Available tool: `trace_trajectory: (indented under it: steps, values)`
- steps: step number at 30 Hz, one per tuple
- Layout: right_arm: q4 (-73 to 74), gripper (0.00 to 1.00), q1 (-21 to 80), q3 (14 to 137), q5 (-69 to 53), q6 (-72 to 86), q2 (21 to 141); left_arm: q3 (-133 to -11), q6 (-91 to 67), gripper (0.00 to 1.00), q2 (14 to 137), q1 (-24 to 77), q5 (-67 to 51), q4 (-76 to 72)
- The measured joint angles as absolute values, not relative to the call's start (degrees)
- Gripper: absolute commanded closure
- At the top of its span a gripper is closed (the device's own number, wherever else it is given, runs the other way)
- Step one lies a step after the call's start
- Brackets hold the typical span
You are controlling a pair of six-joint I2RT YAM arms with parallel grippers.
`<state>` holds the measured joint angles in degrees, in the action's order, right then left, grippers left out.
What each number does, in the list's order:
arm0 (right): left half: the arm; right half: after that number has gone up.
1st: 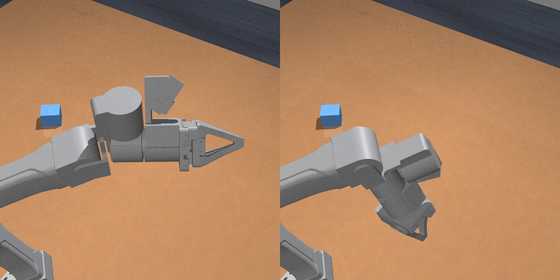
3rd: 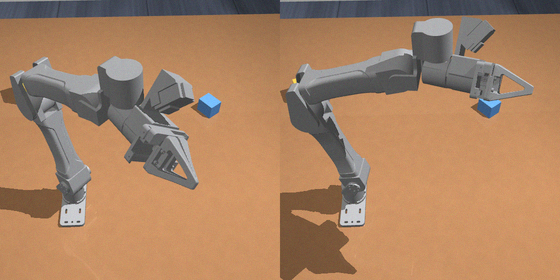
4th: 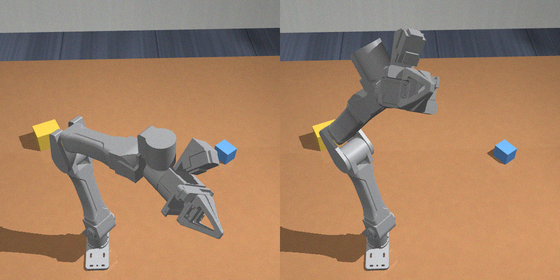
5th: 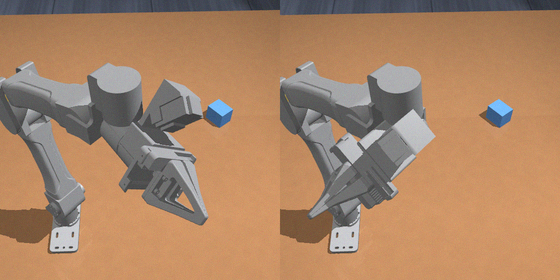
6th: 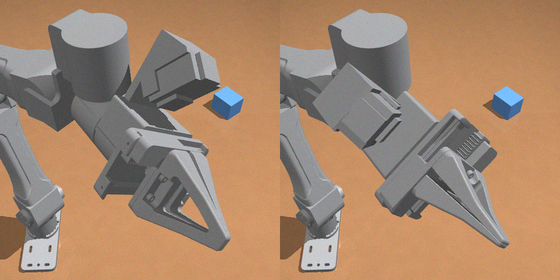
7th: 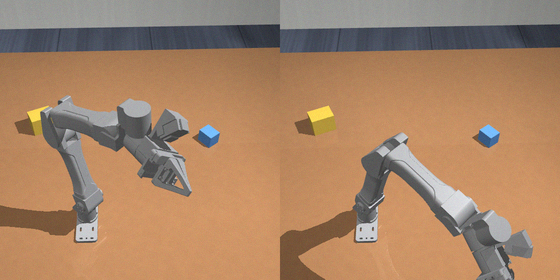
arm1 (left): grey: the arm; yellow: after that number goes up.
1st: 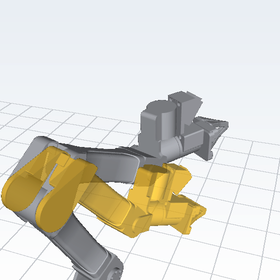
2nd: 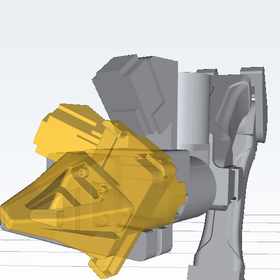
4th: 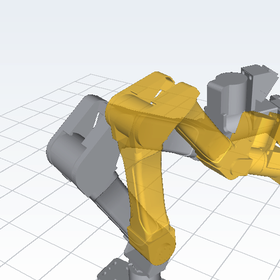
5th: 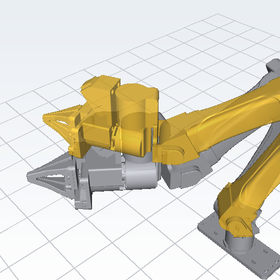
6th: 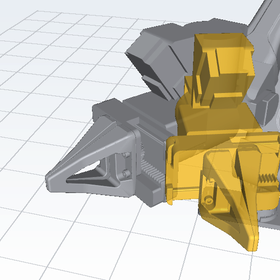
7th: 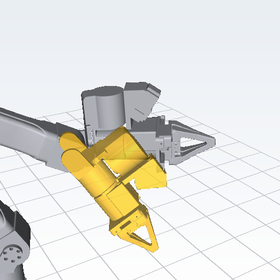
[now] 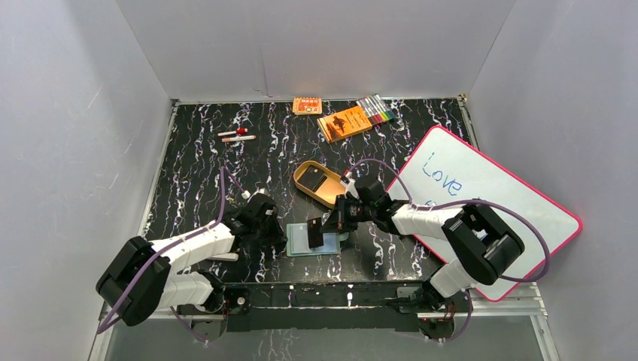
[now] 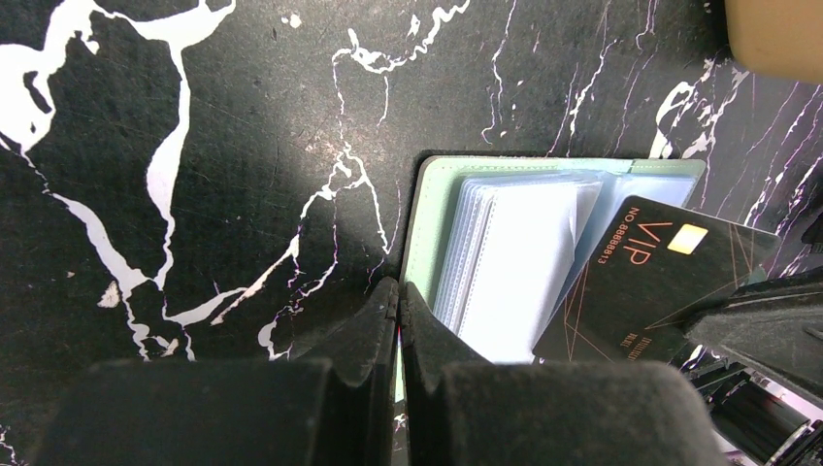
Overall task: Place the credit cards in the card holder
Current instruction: Insert the credit card into the card holder.
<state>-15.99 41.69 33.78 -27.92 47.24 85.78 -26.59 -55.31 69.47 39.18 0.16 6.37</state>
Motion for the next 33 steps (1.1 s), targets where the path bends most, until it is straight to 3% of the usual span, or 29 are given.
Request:
trace_trajectory:
  steps: [33]
  values:
    - [-22.74, 1.00, 40.07, 28.23, -29.41, 53.69, 86.54, -25.96, -56.14, 1.00, 69.25, 39.18, 0.23, 5.37]
